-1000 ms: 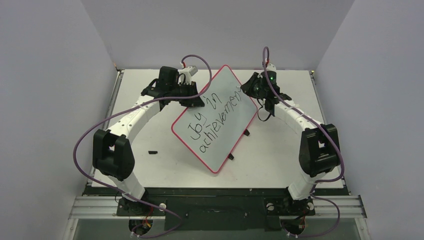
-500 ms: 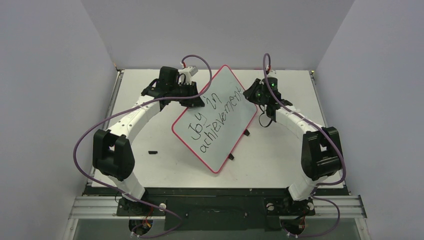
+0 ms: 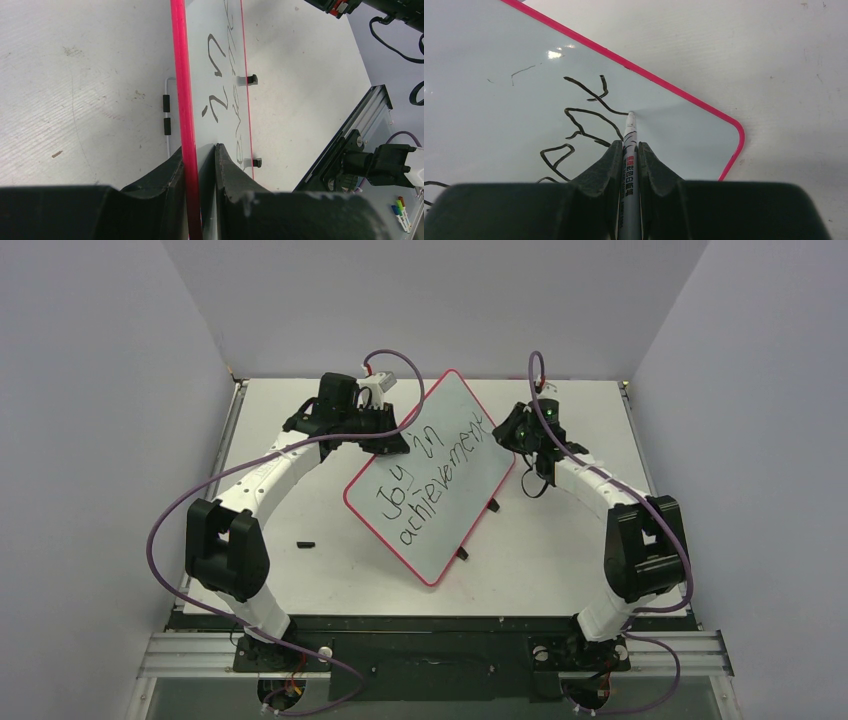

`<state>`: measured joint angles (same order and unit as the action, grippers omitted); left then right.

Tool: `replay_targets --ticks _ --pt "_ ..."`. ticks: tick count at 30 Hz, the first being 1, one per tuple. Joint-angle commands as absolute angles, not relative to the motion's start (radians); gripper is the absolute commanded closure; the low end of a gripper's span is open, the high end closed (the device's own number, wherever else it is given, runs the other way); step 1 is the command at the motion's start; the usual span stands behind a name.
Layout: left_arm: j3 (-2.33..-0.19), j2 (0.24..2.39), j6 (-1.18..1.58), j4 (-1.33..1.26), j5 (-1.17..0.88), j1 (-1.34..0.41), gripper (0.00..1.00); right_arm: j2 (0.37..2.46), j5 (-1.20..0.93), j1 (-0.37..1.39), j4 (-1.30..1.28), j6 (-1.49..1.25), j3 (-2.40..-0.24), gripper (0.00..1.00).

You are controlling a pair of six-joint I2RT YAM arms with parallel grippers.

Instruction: Write a sentence on the whiteboard

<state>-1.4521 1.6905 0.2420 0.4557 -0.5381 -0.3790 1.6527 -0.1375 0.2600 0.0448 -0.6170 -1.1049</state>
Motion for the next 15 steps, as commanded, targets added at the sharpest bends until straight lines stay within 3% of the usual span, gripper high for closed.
replay_targets --ticks 1,8,15 --pt "-1.438 1.690 0.080 0.475 -0.469 -0.426 1.00 1.674 -0.135 0.254 0.030 -0.607 -1.175 1.00" --pt "-1.438 1.691 0.079 0.476 -0.467 -0.426 1.00 1.676 -0.118 0.255 0.004 -0.591 -1.236 1.00" --pt "-1.440 1.693 0.072 0.480 -0.467 -0.426 1.00 1.511 -0.046 0.258 -0.038 -0.584 -1.156 1.00"
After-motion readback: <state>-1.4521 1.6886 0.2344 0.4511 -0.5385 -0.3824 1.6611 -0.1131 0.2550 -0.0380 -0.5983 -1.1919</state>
